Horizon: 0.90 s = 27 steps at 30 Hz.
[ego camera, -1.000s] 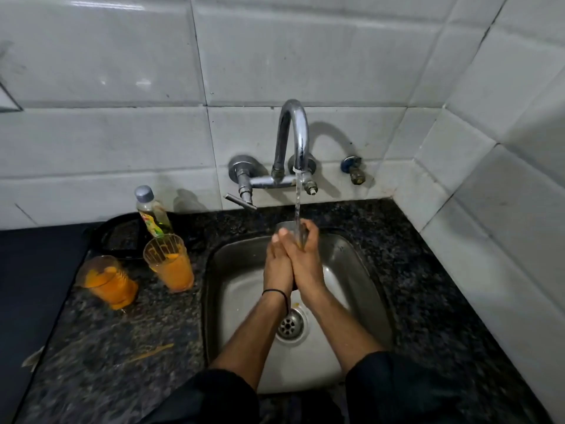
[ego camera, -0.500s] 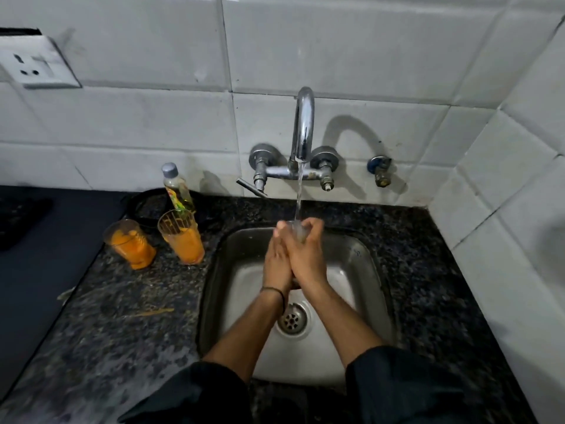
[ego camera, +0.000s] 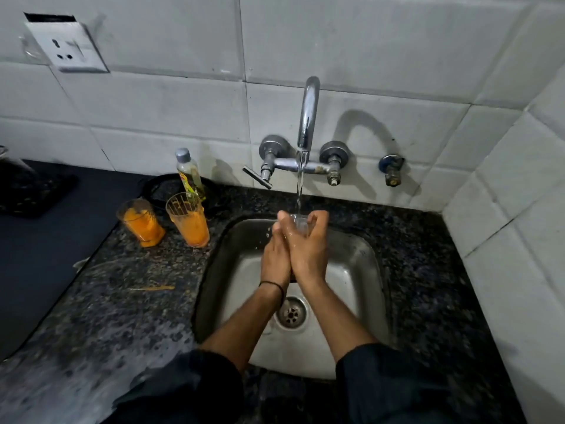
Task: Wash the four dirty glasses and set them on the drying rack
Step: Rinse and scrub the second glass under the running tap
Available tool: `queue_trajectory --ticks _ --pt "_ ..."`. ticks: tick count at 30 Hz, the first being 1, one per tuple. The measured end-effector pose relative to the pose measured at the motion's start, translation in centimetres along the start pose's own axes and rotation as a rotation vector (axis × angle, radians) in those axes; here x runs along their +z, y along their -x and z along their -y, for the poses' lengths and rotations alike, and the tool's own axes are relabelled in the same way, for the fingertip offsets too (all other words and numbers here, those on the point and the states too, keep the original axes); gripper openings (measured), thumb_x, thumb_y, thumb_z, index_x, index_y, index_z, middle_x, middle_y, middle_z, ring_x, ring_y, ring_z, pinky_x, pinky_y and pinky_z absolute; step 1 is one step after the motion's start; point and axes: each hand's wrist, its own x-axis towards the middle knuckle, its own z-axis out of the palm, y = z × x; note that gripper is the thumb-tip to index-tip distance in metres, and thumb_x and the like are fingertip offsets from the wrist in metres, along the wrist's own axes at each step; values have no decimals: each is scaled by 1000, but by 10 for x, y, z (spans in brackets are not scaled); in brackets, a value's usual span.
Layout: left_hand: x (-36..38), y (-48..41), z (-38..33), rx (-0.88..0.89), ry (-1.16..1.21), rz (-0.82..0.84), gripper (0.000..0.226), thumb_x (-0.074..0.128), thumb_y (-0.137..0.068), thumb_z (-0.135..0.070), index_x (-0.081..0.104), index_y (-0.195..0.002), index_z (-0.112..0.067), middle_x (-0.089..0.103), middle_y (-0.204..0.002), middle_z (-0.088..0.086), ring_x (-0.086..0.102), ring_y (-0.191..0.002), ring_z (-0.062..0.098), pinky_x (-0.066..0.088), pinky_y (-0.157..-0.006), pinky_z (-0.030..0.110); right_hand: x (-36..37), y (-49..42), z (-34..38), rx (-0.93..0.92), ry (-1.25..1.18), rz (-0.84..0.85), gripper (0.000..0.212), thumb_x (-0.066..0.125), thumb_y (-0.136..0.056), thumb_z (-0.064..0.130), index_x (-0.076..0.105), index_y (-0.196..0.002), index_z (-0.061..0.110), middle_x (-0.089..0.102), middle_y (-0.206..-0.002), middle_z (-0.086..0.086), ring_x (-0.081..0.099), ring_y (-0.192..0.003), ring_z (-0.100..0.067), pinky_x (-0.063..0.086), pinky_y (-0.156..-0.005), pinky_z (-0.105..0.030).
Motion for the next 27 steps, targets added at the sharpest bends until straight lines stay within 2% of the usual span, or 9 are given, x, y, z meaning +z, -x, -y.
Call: queue_trajectory --ticks 2,5,9,12,17,20,23,25,27 --pt "-3 10 7 14 133 180 55 34 -96 -68 62 -125 -32 70 -117 5 70 -103 22 60 -79 45 -6 -16 4 146 -91 -59 51 52 -94 63 54 -112 15 59 -90 7 59 -78 -11 51 -73 -30" --pt "-9 2 4 -324 383 390 62 40 -89 -75 65 -124 -30 74 -109 8 71 -98 27 59 -73 43 -8 -26 4 273 -198 -72 56 34 -101 60 66 -109 15 69 -94 -4 67 -85 -20 57 -84 -43" --pt "-7 -28 3 -669 652 314 52 54 -88 -60 66 -113 -15 71 -91 13 65 -86 27 55 -74 40 -8 -15 0 -255 176 -15 39 40 -107 38 64 -100 9 59 -103 -3 58 -92 -17 51 -88 -39" --pt "-10 -47 10 -616 664 266 40 58 -87 -49 66 -106 -16 69 -94 11 63 -88 25 52 -81 38 -25 -26 5 -548 498 256 22 52 -101 34 62 -88 20 57 -94 5 52 -90 -10 37 -96 -34" --pt "-13 -63 9 -462 528 343 35 49 -95 -41 66 -104 -12 69 -81 7 57 -60 18 44 -51 24 -49 -57 40 -266 830 988 12 71 -85 34 65 -84 23 65 -83 5 61 -79 -12 53 -78 -40" --pt "-6 -61 5 -528 666 447 29 50 -91 -38 65 -95 -13 67 -72 6 53 -51 16 42 -53 23 -41 -70 52 -468 1214 1064 10 67 -89 31 59 -93 26 59 -89 5 56 -86 -16 46 -89 -39" --pt "-6 -65 0 -670 745 458 28 58 -81 -29 70 -97 -9 74 -86 13 65 -83 25 58 -72 35 -32 -62 49 -887 1560 981 21 59 -91 13 57 -111 18 66 -101 -3 62 -105 -25 18 -121 -57" --pt "-7 -71 -1 -631 734 443 27 53 -88 -26 69 -98 -7 74 -87 15 66 -85 27 60 -66 38 -28 -54 42 -791 1590 949 29 60 -91 11 58 -119 15 65 -120 -7 58 -120 -25 12 -122 -56" --pt "-5 -76 2 -541 737 395 28 48 -95 -27 67 -98 -7 71 -91 15 66 -84 26 57 -74 36 -20 -48 40 -458 1392 881 23 61 -91 16 62 -114 15 64 -121 -8 56 -121 -26 21 -119 -50"
